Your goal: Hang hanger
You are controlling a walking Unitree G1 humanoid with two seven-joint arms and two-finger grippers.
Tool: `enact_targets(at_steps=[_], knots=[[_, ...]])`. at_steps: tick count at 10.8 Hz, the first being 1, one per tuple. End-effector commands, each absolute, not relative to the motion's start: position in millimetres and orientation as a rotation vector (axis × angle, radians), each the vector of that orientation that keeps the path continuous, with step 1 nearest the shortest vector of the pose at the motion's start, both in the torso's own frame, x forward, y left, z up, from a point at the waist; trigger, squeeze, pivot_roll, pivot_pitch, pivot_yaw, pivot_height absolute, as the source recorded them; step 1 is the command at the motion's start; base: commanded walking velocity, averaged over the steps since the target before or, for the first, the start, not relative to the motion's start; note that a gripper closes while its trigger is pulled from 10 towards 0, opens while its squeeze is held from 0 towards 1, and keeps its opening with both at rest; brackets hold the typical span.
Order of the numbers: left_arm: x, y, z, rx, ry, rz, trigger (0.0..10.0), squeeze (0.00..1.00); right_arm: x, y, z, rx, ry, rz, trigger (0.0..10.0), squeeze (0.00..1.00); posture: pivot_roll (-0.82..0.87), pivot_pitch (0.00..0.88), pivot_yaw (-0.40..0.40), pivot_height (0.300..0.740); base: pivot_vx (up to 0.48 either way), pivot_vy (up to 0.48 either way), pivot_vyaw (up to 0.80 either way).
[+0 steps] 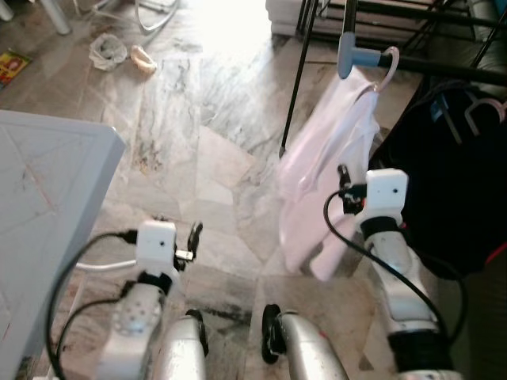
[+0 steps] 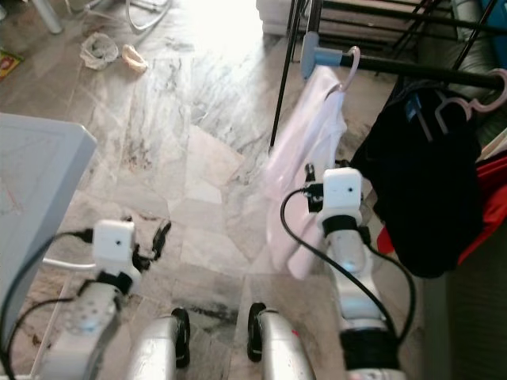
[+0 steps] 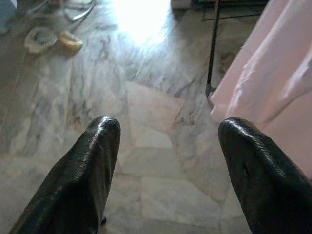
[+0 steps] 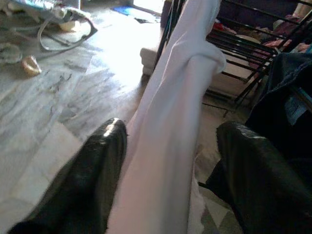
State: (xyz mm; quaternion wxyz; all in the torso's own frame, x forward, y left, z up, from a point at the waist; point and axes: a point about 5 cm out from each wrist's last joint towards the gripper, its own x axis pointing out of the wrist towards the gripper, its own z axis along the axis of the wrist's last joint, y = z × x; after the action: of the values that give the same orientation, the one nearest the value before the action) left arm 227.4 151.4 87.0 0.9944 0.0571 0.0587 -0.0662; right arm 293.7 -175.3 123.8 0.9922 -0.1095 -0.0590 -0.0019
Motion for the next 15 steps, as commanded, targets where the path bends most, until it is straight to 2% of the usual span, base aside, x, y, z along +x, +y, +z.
enact_targets(at_steps=[1, 4, 5, 6, 9, 12, 15], knots=[[223.8, 155.0, 87.1, 0.126, 0.132, -0.142, 10.0, 0.00, 288.6, -179.1, 122.2, -0.242, -0.098, 0.009, 10.0, 1.00, 0.06, 0.285, -0.021, 0.740, 0.000, 0.000, 0.00], [206.3, 150.0, 86.9, 0.140, 0.126, -0.132, 10.0, 0.00, 258.1, -182.7, 132.2, -0.248, -0.206, 0.005, 10.0, 1.00, 0.08, 0.225, -0.039, 0.740, 0.000, 0.000, 0.00], [211.9, 157.6, 80.6, 0.121, 0.146, -0.062, 10.0, 0.00, 257.3, -180.8, 132.7, -0.247, -0.241, -0.029, 10.0, 1.00, 0.07, 0.192, -0.030, 0.740, 0.000, 0.000, 0.00], [219.3, 154.4, 77.5, 0.110, 0.149, -0.065, 10.0, 0.00, 261.5, -179.1, 132.2, -0.251, -0.250, -0.047, 10.0, 1.00, 0.07, 0.156, -0.033, 0.740, 0.000, 0.000, 0.00], [240.6, 138.3, 80.7, 0.146, 0.093, -0.158, 10.0, 0.00, 265.8, -185.9, 113.1, -0.255, -0.184, -0.024, 10.0, 1.00, 0.04, 0.101, -0.051, 0.740, 0.000, 0.000, 0.00], [259.0, 130.7, 90.2, 0.155, 0.026, -0.177, 10.0, 0.00, 265.9, -190.4, 106.8, -0.267, -0.163, -0.029, 10.0, 1.00, 0.01, 0.098, -0.072, 0.740, 0.000, 0.000, 0.00], [264.4, 126.7, 92.5, 0.129, -0.005, -0.202, 10.0, 0.00, 261.7, -195.4, 100.0, -0.285, -0.139, -0.030, 10.0, 1.00, 0.00, 0.093, -0.092, 0.740, 0.000, 0.000, 0.00]])
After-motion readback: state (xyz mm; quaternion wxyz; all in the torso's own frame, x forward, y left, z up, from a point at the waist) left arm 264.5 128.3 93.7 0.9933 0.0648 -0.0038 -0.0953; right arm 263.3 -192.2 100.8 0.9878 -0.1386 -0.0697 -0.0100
